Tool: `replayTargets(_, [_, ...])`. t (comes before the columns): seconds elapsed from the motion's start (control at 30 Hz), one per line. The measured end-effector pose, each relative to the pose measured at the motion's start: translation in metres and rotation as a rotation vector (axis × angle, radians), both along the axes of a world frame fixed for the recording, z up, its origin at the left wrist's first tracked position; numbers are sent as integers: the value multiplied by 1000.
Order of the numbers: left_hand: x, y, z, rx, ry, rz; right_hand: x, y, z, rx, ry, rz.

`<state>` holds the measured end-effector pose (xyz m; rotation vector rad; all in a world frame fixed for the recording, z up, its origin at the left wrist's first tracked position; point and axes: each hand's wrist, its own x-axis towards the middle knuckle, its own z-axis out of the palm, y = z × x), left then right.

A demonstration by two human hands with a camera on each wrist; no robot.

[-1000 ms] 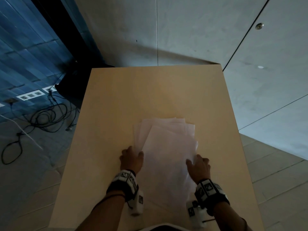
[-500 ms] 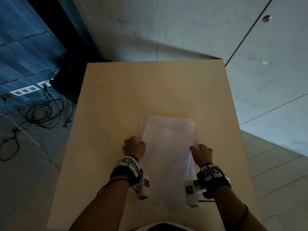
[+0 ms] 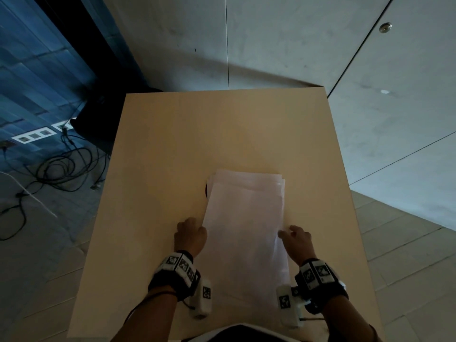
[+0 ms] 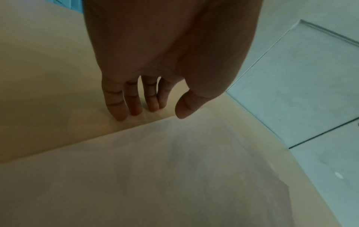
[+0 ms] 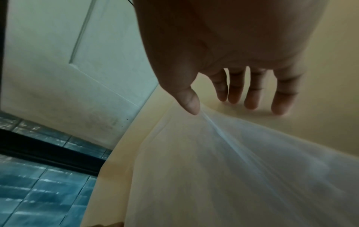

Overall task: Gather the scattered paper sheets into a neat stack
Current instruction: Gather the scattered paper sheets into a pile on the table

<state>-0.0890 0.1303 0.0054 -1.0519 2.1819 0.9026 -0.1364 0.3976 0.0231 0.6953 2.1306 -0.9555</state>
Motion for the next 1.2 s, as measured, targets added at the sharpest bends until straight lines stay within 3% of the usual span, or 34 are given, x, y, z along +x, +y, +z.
replayTargets(0.17, [48,23,-6,105,23,-28,40,-1,3,-47,-23,87])
replayTargets(0.27, [54,31,1,122,9,-51,45,1,3,-77,-6,55])
replayTargets(0.4, [66,27,14,12,-32,-4,47,13,0,-66,-23,-31])
replayTargets(0.57, [81,44,13,117,-45,-29,62,12,-20,-144,-2,42])
replayTargets(0.8, [53,27,25,41,-62,-55,40,7,11,-11,2,81])
replayTargets(1.2, [-19,46,27,5,-88,-92,-5,-25,3,74,-39,52])
